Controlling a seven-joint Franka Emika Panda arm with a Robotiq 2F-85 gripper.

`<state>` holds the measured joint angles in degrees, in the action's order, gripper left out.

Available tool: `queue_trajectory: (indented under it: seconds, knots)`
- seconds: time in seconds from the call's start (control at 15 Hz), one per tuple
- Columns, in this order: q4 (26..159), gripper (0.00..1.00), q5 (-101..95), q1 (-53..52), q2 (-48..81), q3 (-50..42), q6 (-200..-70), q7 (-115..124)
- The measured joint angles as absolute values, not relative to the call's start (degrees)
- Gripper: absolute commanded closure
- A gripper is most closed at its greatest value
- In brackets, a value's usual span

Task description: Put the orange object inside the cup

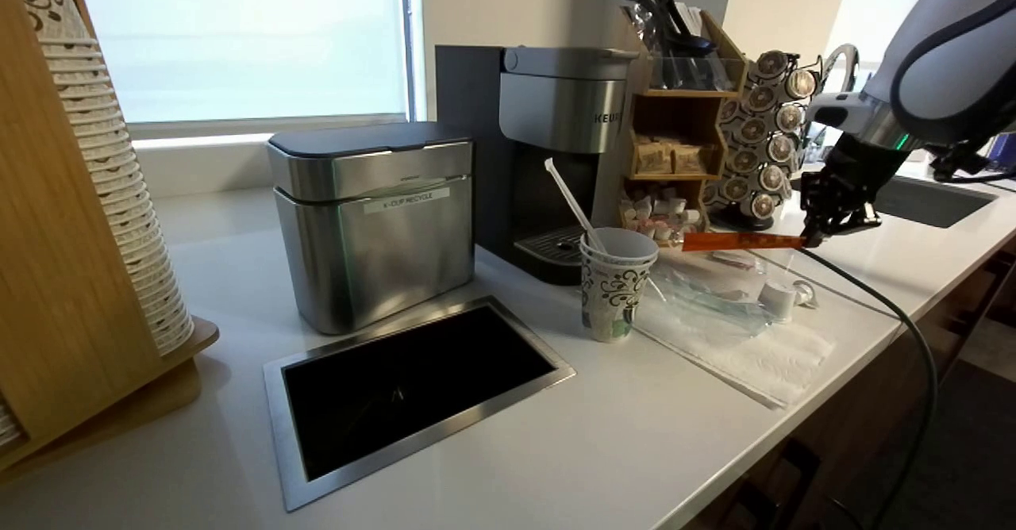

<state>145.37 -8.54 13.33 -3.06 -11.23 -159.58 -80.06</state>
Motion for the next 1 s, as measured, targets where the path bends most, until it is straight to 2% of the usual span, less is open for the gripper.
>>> queue_trajectory:
  seconds: [0.2, 0.47, 0.73, 0.93, 1.0]
  knots:
    - [147.77, 0.98, -22.04, 17.08, -10.85, -10.46, -159.35, -76.88]
    - [149.92, 0.98, -40.23, 25.29, -20.52, -3.14, -157.67, -70.21]
    - [150.48, 0.98, -57.43, 23.35, -27.38, 1.03, -156.93, -59.71]
    - [150.51, 0.98, -67.15, 23.5, -29.89, 8.57, -156.88, -52.28]
    - [150.52, 0.93, -69.82, 23.76, -30.41, 10.91, -156.88, -49.26]
